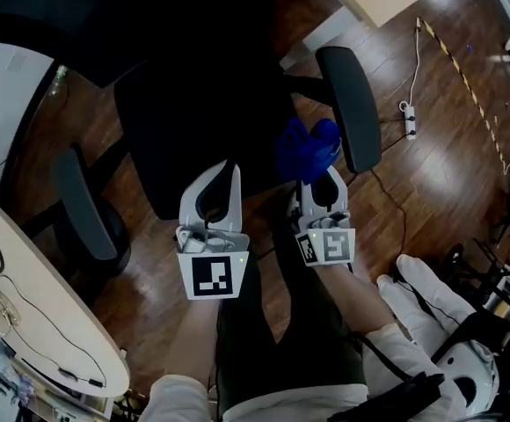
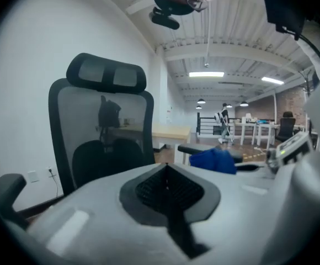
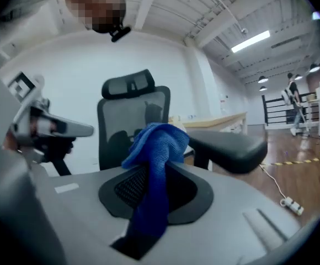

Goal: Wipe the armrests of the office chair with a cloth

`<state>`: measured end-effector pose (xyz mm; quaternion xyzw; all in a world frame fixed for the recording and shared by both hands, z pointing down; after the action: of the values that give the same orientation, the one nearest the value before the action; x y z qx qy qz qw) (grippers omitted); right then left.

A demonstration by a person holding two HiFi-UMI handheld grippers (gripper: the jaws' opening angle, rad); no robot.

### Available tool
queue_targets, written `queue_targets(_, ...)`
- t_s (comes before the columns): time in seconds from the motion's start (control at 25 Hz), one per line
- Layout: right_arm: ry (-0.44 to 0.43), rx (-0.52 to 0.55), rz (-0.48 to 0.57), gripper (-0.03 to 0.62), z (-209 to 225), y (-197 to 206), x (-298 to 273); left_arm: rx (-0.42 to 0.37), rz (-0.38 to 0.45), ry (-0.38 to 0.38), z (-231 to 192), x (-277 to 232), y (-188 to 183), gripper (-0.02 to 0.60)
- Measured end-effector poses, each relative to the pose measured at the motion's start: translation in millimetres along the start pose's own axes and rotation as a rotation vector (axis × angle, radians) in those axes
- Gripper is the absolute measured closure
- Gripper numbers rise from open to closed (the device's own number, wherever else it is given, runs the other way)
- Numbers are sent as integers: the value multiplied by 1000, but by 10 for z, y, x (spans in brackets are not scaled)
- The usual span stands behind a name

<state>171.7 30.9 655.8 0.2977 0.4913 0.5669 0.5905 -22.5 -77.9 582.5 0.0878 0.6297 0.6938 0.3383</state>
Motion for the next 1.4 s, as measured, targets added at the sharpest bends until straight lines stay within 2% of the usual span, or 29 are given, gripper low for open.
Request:
queue_targets(0.12, 137, -49, 11, 511, 220, 313, -489, 19, -13, -6, -111, 95, 209, 583)
queue_targets(0.32, 236, 1, 118, 511, 504, 232, -1131, 127, -30, 23, -26, 318, 490, 583)
queue_targets(0.4, 269, -13, 71, 511, 649, 346, -1257, 154, -47, 27, 38, 438, 611, 583)
queue_targets(0.48, 276, 6, -25, 511, 794, 567, -1384, 157, -62, 17, 49, 537, 669, 583)
queue_targets(0.6, 278, 69, -156, 511, 930, 831, -1496, 177, -53, -39, -7, 664, 661, 583)
queue_targets(0.68, 184, 106, -158, 511, 715, 771, -1414, 187, -41, -81, -80, 788, 630, 583)
queue_targets(0.72, 88, 128, -149, 511, 475, 682, -1373, 200, -31, -117, -130, 862, 611, 583)
queue_targets(0.8, -173, 159, -156, 511, -190, 473, -1327, 229, -8, -210, -241, 1030, 549, 583)
queue_targets(0.88, -433, 171, -208, 511, -968, 257, -1180, 268, 27, -288, -353, 1282, 437, 583)
queue_targets(0.96, -652, 206, -305, 511, -1727, 42, -1034, 302, 65, -344, -476, 1610, 281, 583)
queue_targets(1.04, -828, 263, -425, 511, -2399, -93, -1159, 318, 85, -429, -625, 1930, 163, 583)
queue_targets(1.12, -919, 332, -507, 511, -2948, -132, -1495, 312, 70, -514, -762, 2198, 136, 583)
queue_targets(1.24, -917, 474, -635, 513, -3475, -76, -1929, 328, 25, -578, -840, 2502, 138, 584)
queue_targets(1.32, -906, 551, -758, 513, -3655, 53, -2064, 326, 27, -606, -871, 2623, 122, 583)
queue_targets(1.4, -926, 590, -824, 514, -3739, 128, -2030, 325, 41, -644, -878, 2680, 120, 583)
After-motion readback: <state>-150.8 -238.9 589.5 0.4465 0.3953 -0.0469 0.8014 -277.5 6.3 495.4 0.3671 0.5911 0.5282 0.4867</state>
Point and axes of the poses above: the fingertips, and each gripper's own axes: x backward along the fingers, z to its right, y out of its underside, the point moved 10 cm from there along x, backward along the fingers, and after that the axes turned 11 degrees about -x, right-handed, at the moved point
